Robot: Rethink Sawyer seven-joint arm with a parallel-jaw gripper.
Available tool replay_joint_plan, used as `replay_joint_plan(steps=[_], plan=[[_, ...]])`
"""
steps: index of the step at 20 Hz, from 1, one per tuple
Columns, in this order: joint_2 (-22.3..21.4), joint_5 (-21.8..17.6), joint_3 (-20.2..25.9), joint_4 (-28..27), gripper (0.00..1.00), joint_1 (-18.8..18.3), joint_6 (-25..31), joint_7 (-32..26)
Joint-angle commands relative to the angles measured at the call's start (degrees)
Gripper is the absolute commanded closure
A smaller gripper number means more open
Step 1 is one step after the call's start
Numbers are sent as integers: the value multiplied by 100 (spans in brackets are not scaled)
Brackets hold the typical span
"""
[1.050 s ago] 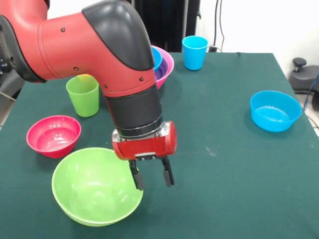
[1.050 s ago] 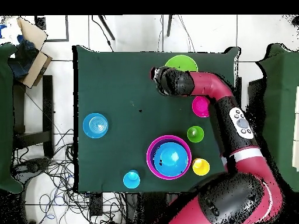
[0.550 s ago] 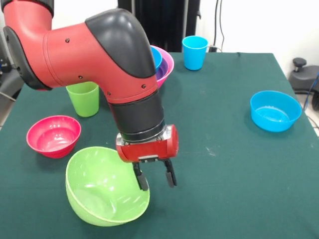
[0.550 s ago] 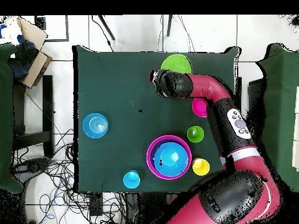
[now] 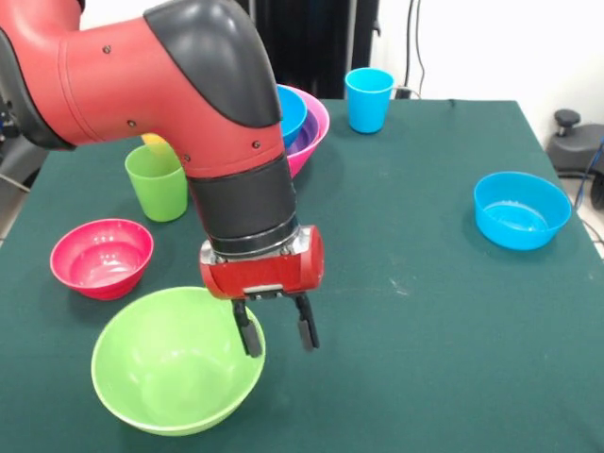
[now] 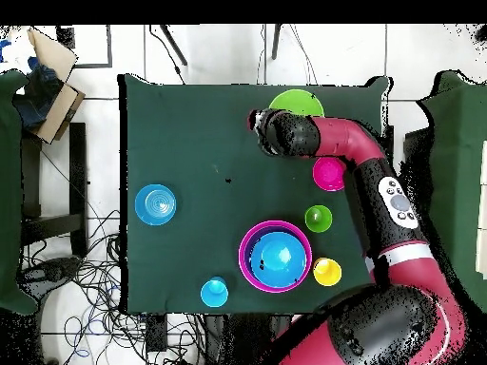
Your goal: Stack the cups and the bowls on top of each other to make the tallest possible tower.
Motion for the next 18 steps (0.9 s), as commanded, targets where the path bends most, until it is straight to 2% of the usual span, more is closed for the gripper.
replay_joint_plan(steps=[1,5,11,14,18], plan=[[-363,-254,-91,202,0,115,670,-1387],[-333,-275,-108,78,0,158,702,-1404],[-507,-593,-625,-128,0,511,481,-726],[-348,-736,-892,-400,0,768,307,-445],[-21,-774,-992,-823,0,935,222,-419]])
